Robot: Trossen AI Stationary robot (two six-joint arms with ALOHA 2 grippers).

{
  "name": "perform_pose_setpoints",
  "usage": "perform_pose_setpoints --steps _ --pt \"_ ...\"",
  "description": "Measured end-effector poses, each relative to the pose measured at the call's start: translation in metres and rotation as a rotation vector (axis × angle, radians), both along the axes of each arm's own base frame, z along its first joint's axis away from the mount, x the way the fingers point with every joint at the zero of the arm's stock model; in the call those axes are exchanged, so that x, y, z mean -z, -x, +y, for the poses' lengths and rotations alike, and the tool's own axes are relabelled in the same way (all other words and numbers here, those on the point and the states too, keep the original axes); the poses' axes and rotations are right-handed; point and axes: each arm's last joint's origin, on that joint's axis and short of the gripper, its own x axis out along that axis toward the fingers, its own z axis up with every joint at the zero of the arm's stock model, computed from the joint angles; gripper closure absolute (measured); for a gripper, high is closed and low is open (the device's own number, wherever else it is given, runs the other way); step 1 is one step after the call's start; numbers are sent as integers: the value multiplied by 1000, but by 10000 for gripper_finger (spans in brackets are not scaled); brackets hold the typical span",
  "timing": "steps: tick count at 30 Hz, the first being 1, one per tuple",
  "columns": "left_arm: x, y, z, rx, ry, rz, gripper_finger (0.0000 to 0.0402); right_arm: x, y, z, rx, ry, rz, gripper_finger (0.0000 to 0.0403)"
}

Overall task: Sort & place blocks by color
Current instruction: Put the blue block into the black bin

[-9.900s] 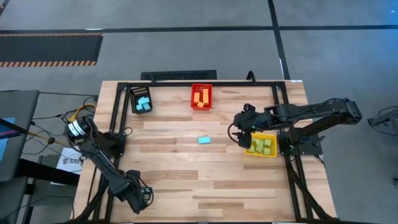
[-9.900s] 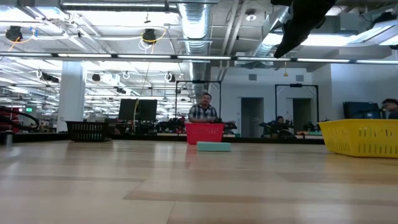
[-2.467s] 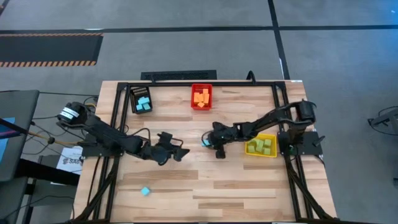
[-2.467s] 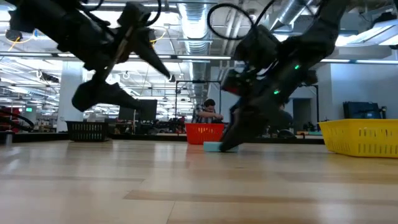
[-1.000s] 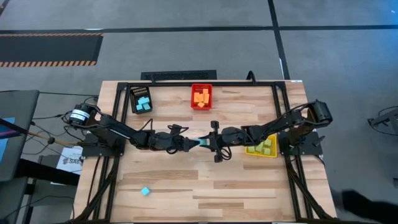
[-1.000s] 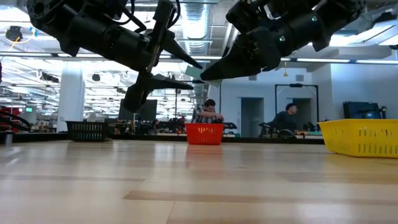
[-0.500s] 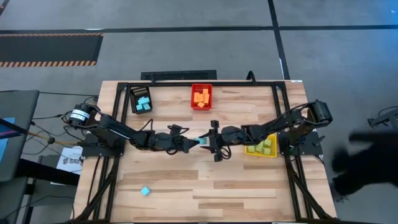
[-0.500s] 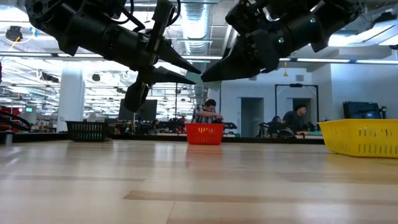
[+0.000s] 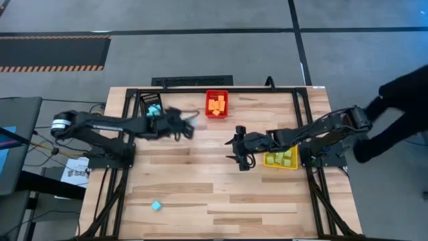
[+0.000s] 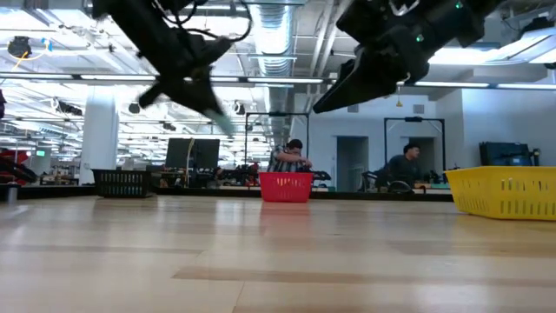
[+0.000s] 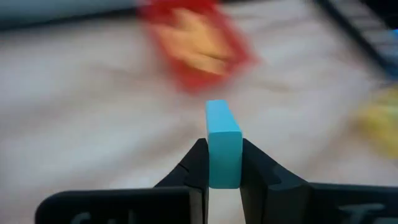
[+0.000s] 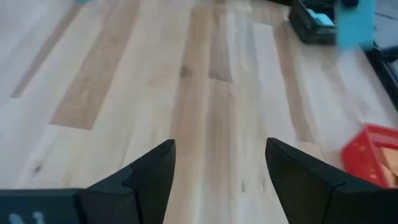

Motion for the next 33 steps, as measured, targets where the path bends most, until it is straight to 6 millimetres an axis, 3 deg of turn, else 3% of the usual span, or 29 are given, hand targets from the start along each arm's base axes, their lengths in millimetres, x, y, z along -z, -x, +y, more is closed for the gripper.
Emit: perform_pose_setpoints --steps 4,7,15,19,26,33 --pt "-27 34 27 -150 -145 264 376 -5 3 0 6 -8 -10 133" --pt "-41 57 48 -246 -153 421 376 -6 4 0 2 -10 -13 133" --pt "-28 101 107 -430 139 594 376 -4 3 0 10 -21 -4 133" --pt "-26 108 132 -475 189 619 376 -4 3 0 14 -24 -6 132" --pt "-4 109 169 -502 302 716 376 -3 4 0 24 -36 7 132" --pt "13 108 191 -537 355 829 367 1 7 2 18 -34 63 132"
